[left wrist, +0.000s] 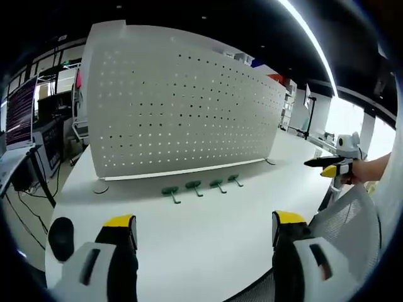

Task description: Insert the hook assembly into the mounting plate slot until the hook locks in place.

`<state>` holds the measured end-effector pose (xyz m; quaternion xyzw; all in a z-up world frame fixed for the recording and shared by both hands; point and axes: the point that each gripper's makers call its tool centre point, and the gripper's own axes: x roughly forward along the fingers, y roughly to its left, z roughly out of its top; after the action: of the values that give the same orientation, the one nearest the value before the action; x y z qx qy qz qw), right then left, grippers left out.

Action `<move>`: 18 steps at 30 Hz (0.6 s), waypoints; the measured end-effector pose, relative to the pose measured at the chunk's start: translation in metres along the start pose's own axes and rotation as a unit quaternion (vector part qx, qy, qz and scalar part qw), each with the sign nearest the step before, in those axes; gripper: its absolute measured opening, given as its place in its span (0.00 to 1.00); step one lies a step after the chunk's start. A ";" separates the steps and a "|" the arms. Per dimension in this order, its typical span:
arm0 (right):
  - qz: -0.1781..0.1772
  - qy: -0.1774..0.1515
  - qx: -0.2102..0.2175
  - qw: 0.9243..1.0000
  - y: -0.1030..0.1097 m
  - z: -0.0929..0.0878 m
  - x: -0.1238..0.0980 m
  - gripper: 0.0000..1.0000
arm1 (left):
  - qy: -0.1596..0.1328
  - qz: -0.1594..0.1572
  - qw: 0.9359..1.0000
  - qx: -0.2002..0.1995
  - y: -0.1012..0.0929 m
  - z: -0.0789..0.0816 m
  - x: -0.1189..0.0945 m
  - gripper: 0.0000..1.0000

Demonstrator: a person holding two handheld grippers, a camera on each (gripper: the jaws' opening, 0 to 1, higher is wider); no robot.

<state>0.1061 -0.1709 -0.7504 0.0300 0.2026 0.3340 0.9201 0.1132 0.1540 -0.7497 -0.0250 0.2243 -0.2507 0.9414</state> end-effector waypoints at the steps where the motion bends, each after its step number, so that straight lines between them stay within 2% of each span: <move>1: 0.000 0.001 0.000 1.000 0.000 0.000 0.000 0.75 | 0.001 -0.001 1.000 0.002 0.000 0.000 0.001 0.91; 8: 0.000 0.000 0.001 1.000 0.000 -0.001 -0.001 0.75 | 0.009 -0.010 1.000 0.017 0.002 0.003 0.009 0.91; 12: -0.002 0.002 0.005 1.000 0.000 -0.003 -0.002 0.74 | 0.026 -0.023 0.998 0.052 0.002 0.000 0.017 0.91; 18: -0.005 -0.002 0.005 1.000 -0.001 -0.001 -0.002 0.74 | 0.040 -0.035 0.996 0.067 0.005 0.001 0.026 0.90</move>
<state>0.1050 -0.1727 -0.7505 0.0342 0.2022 0.3282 0.9221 0.1363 0.1460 -0.7603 0.0400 0.2434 -0.2982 0.9221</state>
